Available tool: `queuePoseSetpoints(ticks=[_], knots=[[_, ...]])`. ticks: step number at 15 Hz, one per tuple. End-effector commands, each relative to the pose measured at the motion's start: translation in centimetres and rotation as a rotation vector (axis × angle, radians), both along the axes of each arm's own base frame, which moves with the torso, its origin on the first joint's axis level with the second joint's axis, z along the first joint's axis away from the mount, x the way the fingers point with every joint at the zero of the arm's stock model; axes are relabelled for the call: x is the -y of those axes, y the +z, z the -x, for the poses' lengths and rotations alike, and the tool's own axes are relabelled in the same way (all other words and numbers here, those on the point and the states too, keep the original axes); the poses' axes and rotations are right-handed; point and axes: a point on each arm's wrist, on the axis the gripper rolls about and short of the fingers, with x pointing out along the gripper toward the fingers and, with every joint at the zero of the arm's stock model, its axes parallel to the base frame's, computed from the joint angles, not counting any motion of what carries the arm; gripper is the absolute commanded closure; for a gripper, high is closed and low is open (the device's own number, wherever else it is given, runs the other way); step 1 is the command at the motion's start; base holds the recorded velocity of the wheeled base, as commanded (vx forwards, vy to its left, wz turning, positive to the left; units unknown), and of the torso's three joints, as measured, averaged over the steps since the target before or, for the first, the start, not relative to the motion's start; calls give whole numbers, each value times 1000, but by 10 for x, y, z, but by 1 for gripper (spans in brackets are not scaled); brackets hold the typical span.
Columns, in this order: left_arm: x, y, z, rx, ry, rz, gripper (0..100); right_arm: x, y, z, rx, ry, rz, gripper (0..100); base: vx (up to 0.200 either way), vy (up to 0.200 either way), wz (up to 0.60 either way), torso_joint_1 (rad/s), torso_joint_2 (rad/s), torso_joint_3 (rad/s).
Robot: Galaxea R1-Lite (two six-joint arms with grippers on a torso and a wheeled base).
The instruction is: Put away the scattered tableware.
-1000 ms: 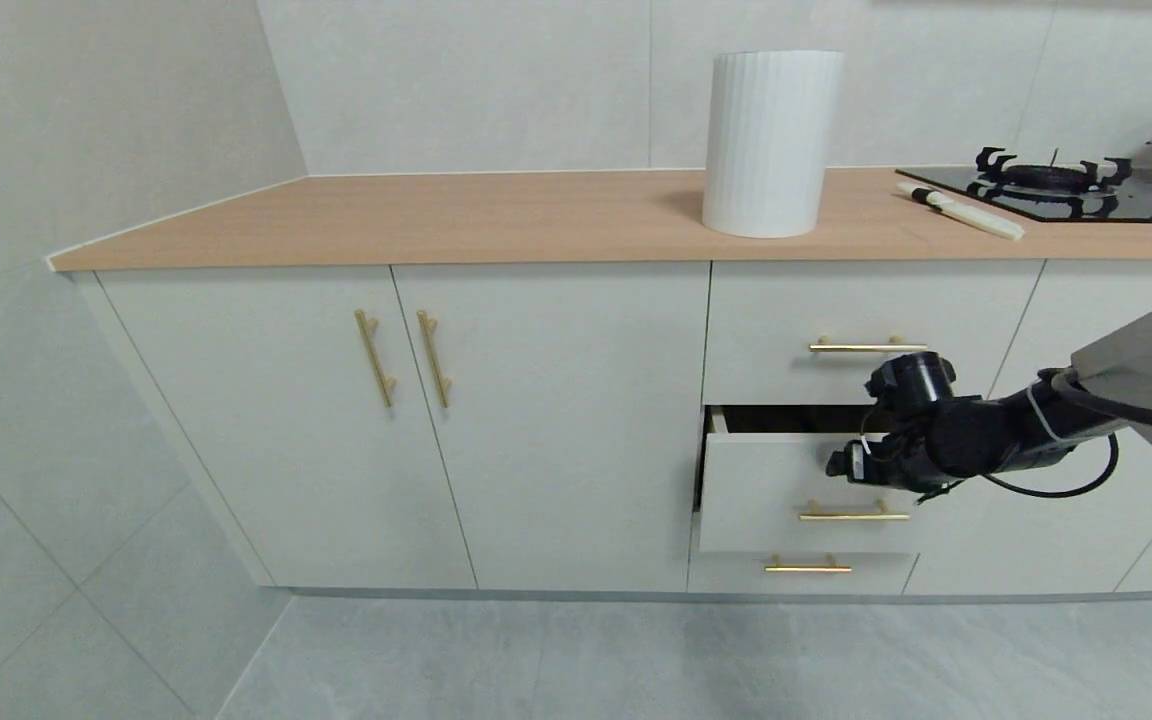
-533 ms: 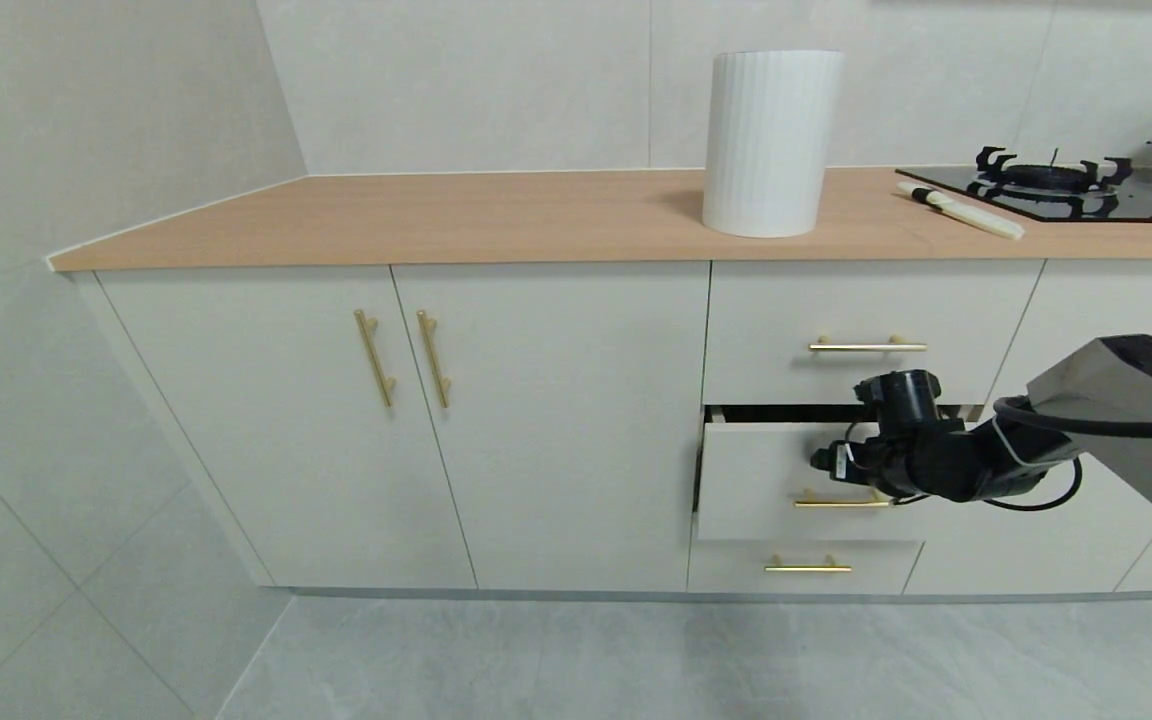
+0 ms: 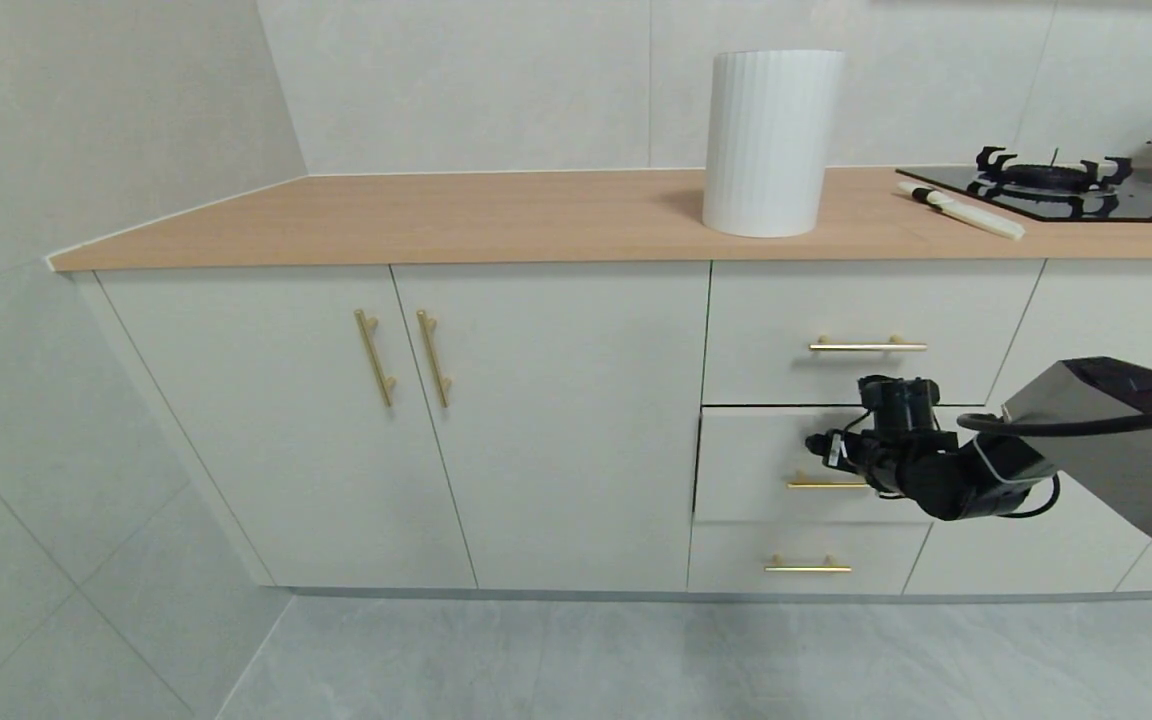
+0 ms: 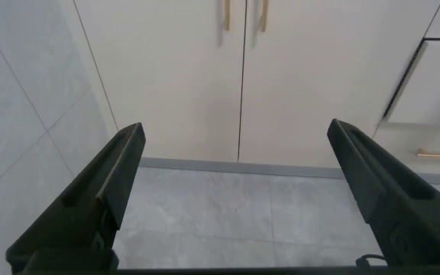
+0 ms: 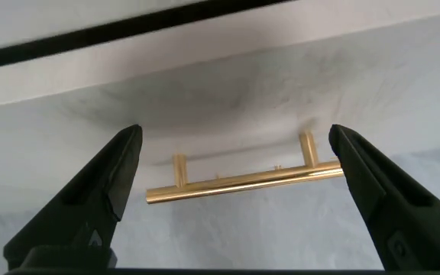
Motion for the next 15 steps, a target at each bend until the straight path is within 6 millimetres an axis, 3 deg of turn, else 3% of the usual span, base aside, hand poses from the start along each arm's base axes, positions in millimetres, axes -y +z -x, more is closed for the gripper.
queuePoseSetpoints(ticks=[1,12,15], knots=[[0,0,0,0,0,0,0,-1,-4,-4,6,-12,-24,0,0,0,0,0,0,0],[0,0,0,0,0,-1,0,4,3,-24,85,-93,-94,0,0,0,0,0,0,0],[0,0,0,0,0,0,0,6,20,-13,88,-104,-89,0,0,0,0,0,0,0]])
